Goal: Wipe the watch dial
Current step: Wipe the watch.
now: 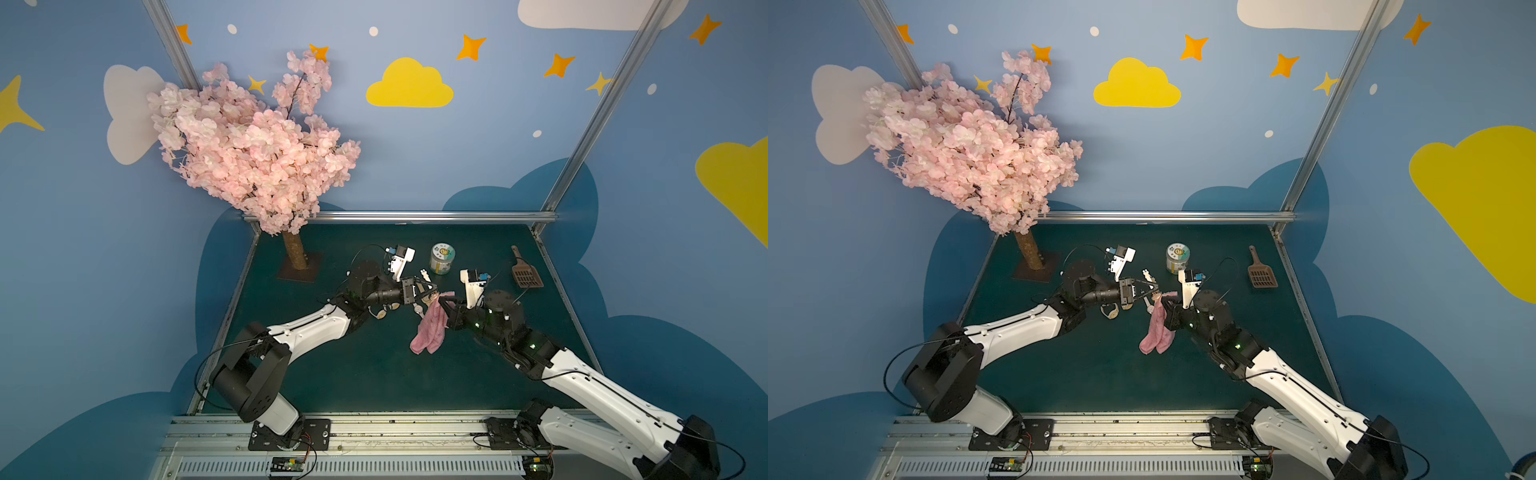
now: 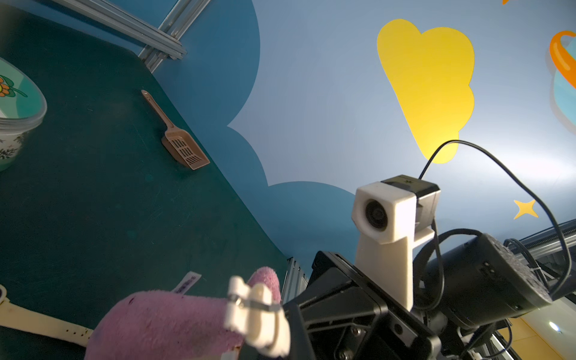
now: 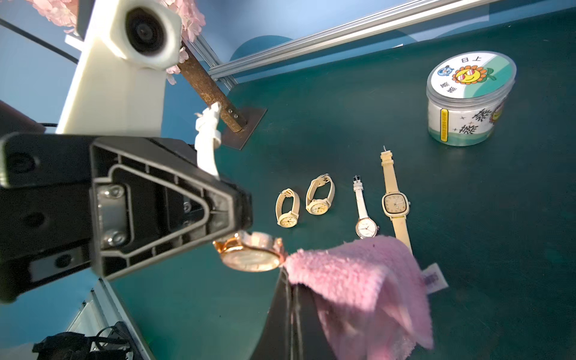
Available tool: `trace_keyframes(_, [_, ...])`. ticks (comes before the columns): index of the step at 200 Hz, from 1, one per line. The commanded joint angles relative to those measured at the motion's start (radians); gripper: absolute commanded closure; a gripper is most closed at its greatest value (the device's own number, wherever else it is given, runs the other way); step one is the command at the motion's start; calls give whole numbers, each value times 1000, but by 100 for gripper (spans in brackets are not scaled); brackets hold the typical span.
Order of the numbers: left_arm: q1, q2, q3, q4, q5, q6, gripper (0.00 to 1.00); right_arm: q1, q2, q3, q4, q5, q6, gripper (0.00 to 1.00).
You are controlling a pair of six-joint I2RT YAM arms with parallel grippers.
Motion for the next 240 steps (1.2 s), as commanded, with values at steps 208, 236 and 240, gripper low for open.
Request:
trace_keyframes(208, [0,-28,-92,39,18,-3,97,25,23,-96,236,-261,8,100])
trace_keyframes(236, [3,-31,-87,55,0,-18,97,33,8,-72,49,-67,22,100])
trace_keyframes(240, [3,-31,-84,57,1,-20,97,34,2,-72,27,-44,28,100])
